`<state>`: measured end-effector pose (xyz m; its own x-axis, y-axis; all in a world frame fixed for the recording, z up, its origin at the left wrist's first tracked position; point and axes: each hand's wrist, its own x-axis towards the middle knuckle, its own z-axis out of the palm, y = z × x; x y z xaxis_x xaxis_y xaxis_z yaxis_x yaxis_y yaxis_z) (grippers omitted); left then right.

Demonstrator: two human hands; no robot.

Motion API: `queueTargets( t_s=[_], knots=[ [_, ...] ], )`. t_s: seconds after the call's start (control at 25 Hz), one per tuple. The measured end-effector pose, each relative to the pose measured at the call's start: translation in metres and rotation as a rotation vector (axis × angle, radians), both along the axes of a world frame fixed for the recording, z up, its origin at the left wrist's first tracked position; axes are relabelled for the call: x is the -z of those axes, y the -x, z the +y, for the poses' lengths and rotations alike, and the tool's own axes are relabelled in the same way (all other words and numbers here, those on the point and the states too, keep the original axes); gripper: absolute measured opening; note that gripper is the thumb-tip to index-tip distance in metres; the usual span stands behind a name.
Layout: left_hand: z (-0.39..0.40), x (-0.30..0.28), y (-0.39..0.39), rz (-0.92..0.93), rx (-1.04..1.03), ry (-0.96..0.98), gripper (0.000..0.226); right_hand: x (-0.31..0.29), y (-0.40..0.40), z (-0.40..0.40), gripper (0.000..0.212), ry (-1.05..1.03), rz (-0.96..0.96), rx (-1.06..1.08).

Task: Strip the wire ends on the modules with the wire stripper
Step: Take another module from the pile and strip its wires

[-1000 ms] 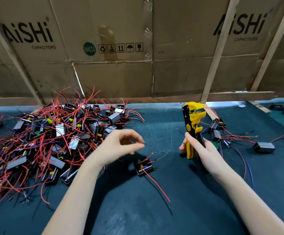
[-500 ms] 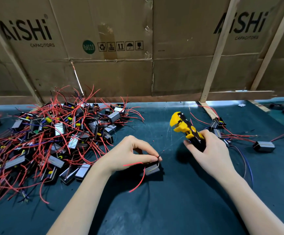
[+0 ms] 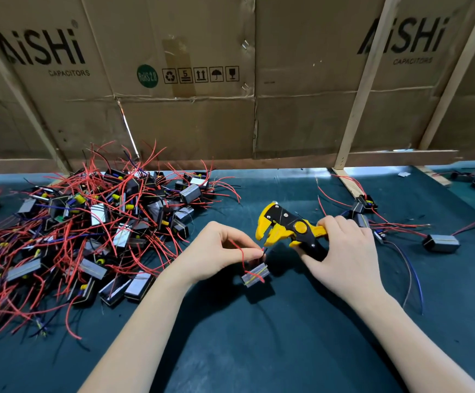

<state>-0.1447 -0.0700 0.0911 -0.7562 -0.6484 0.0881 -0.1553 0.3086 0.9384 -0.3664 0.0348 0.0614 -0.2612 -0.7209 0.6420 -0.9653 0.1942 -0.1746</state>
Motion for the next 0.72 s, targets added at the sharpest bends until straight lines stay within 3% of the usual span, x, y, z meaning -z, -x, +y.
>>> queueTargets(
  t_s=[0.52,0.72],
  knots=[
    [-0.004,0.007,0.0,-0.097,-0.073,-0.036,0.015,-0.001,0.0,0.001,0.048,0.015,0.221,0.025],
    [-0.004,0.01,0.001,-0.131,-0.072,-0.035,0.013,0.0,-0.003,0.001,0.049,-0.031,0.202,0.05]
  ],
)
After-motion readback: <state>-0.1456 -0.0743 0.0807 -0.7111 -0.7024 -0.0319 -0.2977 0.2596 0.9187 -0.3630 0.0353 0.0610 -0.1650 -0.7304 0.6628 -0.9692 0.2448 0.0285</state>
